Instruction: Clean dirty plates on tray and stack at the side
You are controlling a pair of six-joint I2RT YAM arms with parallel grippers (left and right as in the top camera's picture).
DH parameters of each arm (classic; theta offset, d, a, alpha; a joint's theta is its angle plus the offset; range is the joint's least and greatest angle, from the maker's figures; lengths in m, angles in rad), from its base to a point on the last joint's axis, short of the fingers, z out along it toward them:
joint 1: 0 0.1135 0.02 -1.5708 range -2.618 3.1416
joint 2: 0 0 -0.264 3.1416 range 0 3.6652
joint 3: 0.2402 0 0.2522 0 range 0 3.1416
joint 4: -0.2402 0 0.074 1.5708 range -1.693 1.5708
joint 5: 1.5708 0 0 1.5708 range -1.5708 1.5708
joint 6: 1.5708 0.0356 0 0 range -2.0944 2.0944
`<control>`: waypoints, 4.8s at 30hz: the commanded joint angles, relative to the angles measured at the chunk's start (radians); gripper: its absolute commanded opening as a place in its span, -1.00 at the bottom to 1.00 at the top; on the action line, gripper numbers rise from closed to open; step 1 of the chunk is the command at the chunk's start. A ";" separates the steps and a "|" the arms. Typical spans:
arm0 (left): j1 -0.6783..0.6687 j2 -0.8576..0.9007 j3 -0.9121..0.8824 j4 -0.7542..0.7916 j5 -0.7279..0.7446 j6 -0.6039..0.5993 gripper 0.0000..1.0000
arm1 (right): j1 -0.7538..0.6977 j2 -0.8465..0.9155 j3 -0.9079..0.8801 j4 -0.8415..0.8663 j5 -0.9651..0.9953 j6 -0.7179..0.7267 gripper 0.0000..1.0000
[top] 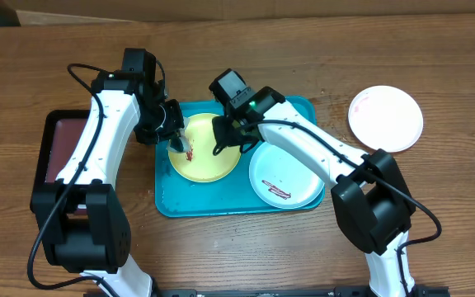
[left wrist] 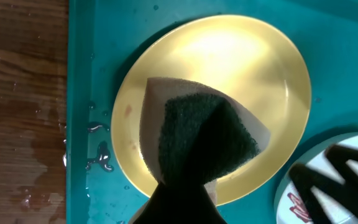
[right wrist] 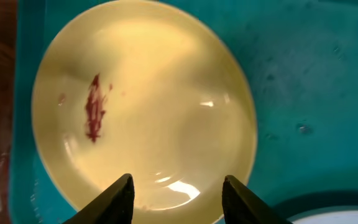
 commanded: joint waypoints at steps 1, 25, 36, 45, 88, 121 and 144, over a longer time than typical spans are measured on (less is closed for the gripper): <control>0.007 0.007 -0.002 -0.010 -0.007 -0.012 -0.92 | -0.015 -0.023 0.004 0.014 0.074 -0.055 -0.06; -0.005 0.007 -0.004 -0.005 -0.002 -0.018 -0.92 | -0.030 0.120 -0.078 0.056 0.026 -0.029 -0.56; -0.056 0.007 -0.096 0.157 -0.003 -0.149 -0.91 | -0.028 0.121 -0.078 0.057 0.006 0.021 -0.89; -0.099 0.007 -0.230 0.305 -0.002 -0.220 -0.91 | -0.028 0.121 -0.078 0.062 0.000 0.044 -0.93; -0.108 0.008 -0.109 0.198 -0.048 -0.087 -0.91 | -0.030 0.121 -0.078 0.062 0.007 0.045 -0.93; -0.106 0.099 -0.170 0.031 -0.677 -0.346 -0.92 | -0.030 0.121 -0.078 0.066 0.014 0.073 -0.93; -0.120 0.211 -0.051 0.193 -0.024 -0.136 -0.91 | -0.030 0.121 -0.078 0.066 0.014 0.074 -0.93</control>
